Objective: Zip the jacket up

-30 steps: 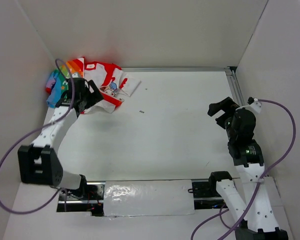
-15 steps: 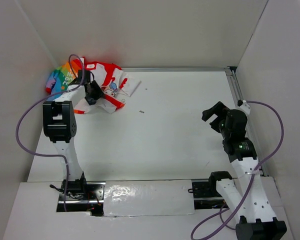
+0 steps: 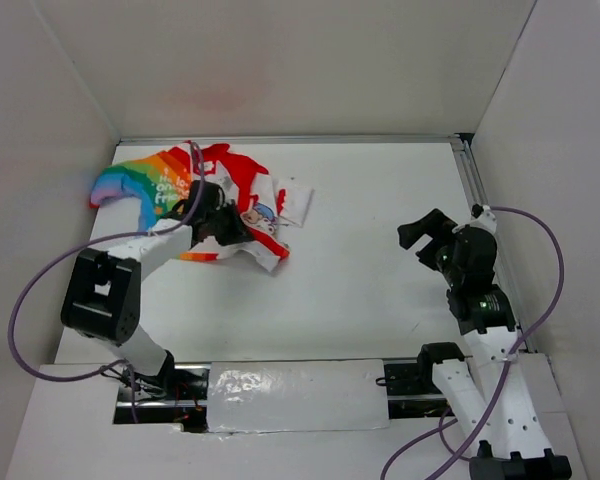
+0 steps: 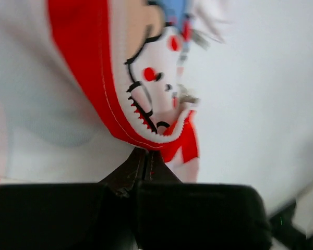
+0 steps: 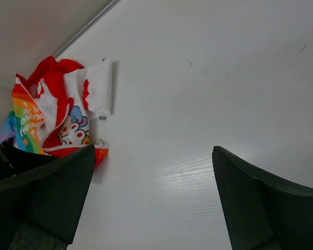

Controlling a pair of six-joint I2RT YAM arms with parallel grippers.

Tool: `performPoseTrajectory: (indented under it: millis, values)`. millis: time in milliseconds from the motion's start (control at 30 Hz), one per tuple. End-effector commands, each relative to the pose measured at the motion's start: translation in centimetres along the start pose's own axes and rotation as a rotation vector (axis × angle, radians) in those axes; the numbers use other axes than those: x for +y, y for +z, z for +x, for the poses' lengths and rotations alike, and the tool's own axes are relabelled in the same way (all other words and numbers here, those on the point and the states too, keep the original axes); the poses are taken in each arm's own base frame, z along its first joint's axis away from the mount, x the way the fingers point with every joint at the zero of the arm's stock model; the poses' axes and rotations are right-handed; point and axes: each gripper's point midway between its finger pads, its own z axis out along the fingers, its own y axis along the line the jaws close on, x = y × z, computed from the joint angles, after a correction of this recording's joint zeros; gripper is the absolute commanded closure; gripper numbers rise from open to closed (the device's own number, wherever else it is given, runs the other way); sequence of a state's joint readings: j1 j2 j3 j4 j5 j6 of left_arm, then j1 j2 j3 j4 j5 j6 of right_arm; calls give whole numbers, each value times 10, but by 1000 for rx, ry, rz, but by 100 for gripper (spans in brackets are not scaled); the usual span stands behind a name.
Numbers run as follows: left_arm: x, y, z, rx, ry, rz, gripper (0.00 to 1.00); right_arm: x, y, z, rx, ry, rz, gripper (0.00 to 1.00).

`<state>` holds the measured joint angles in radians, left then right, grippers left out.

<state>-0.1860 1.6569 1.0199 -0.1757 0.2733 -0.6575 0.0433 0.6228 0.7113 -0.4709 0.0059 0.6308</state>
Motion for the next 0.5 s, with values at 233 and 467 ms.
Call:
performPoseTrajectory:
  millis: [233, 467]
  values:
    - [-137, -12, 140, 298, 250, 311, 98, 10, 10, 50, 206, -37, -131, 0]
    - [-124, -35, 162, 317, 245, 108, 1, 17, 10, 90, 340, -158, -168, 0]
